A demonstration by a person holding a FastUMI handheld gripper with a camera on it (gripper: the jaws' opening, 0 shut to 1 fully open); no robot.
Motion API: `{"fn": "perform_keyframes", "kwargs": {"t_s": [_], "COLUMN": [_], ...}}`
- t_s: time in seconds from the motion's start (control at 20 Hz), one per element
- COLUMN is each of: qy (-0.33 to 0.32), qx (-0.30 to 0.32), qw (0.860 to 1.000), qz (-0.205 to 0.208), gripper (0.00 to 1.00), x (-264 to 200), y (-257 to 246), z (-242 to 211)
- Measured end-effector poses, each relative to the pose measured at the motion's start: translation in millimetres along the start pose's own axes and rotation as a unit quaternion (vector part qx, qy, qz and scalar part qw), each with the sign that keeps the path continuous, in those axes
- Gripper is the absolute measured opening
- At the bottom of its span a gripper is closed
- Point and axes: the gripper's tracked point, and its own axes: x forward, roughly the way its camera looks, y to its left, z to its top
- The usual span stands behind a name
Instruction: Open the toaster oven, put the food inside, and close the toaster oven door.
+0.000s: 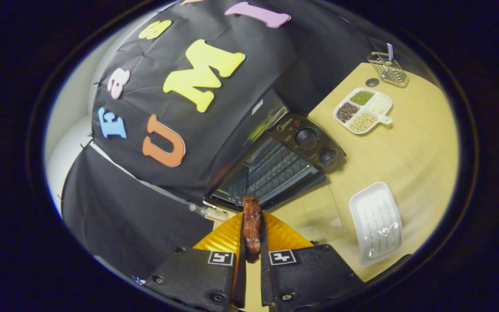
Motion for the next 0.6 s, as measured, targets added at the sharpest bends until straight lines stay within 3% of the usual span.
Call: {"fn": "perform_keyframes", "kwargs": {"t_s": [0.25, 0.6], "qy": [-0.077, -0.130], "qx": [0.078, 0.100], "qw": [0.994, 0.986], "qz": [-0.010, -0.042], "gripper": [0.17, 0.17], "x": [57, 147], "y": [1, 4], "z": [8, 5]}}
